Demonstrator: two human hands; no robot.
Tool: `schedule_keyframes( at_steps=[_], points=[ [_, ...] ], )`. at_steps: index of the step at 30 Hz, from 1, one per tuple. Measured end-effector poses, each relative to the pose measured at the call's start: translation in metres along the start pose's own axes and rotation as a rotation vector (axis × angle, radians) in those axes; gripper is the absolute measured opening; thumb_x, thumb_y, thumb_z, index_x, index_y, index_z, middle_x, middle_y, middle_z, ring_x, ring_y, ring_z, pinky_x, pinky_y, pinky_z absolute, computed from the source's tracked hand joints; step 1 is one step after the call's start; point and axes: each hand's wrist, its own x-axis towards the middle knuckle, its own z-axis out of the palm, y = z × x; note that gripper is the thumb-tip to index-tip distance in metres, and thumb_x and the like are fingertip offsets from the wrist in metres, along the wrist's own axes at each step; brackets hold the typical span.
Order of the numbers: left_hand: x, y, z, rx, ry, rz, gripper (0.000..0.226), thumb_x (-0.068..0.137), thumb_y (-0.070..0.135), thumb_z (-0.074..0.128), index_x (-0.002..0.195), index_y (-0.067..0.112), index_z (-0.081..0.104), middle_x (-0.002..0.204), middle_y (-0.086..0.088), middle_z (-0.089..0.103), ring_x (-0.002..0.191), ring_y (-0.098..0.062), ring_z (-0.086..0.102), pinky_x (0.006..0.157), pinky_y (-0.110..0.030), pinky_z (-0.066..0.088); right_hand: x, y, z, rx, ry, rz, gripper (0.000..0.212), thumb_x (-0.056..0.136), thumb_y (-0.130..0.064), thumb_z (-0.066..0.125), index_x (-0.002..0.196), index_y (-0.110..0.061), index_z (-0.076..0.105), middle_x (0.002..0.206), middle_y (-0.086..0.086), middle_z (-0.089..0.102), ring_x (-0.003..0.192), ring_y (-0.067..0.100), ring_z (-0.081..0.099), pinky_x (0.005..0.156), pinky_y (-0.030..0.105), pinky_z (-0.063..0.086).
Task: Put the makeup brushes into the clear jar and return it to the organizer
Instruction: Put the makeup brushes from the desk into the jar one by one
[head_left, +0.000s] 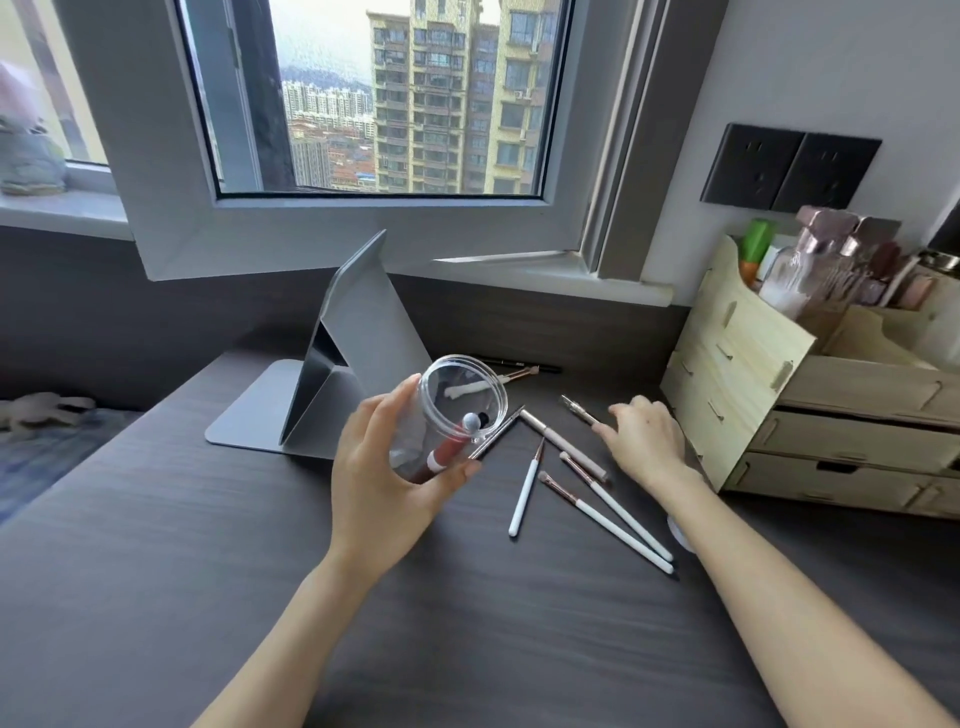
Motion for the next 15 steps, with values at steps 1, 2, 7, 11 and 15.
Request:
schedule_keyframes(
  at_steps=[1,2,7,11,15],
  points=[
    [0.000,0.000,0.000,0.004,0.000,0.002,0.075,0.057,0.047,0.075,0.124,0.026,0.050,0.109,0.025,0.050,0.100,-0.012,0.054,0.088,-0.017,0.040,0.003,-0.003,0.002,-0.038,-0.010,-0.011,0.039,0.092,-0.039,0.051,0.117,-0.010,0.062,0.118,0.012,0.059,0.110,0.031,0.050,0.087,0.038,0.044],
    [0.000,-0.001,0.000,0.007,-0.004,0.003,0.075,0.057,0.047,0.075,0.124,0.026,0.050,0.109,0.025,0.049,0.100,-0.012,0.054,0.088,-0.018,0.040,0.005,-0.005,0.003,-0.087,-0.029,-0.020,0.037,0.092,-0.038,0.051,0.115,-0.011,0.062,0.118,0.011,0.060,0.110,0.030,0.050,0.086,0.036,0.044],
    [-0.001,-0.002,0.001,0.019,-0.016,0.019,0.076,0.057,0.045,0.078,0.125,0.032,0.047,0.108,0.035,0.047,0.097,-0.014,0.054,0.085,-0.018,0.041,0.005,-0.005,0.005,-0.050,0.019,0.001,0.019,0.092,-0.020,0.052,0.104,-0.011,0.064,0.108,0.009,0.066,0.101,0.030,0.057,0.077,0.034,0.045],
    [-0.002,-0.003,0.002,0.030,-0.014,0.026,0.077,0.056,0.037,0.082,0.125,0.031,0.047,0.108,0.025,0.049,0.098,-0.017,0.055,0.083,-0.019,0.042,-0.026,-0.013,-0.032,0.896,0.009,0.108,0.017,0.091,-0.014,0.056,0.103,-0.004,0.063,0.086,0.006,0.066,0.077,0.020,0.063,0.070,0.034,0.052],
    [-0.004,-0.001,0.003,0.024,-0.046,0.040,0.075,0.059,0.047,0.077,0.126,0.032,0.047,0.106,0.014,0.054,0.097,-0.014,0.054,0.084,-0.022,0.043,-0.078,-0.020,-0.089,1.262,-0.132,-0.083,0.011,0.089,-0.010,0.059,0.095,-0.015,0.067,0.075,0.000,0.068,0.060,0.003,0.062,0.057,0.016,0.051]
  ],
)
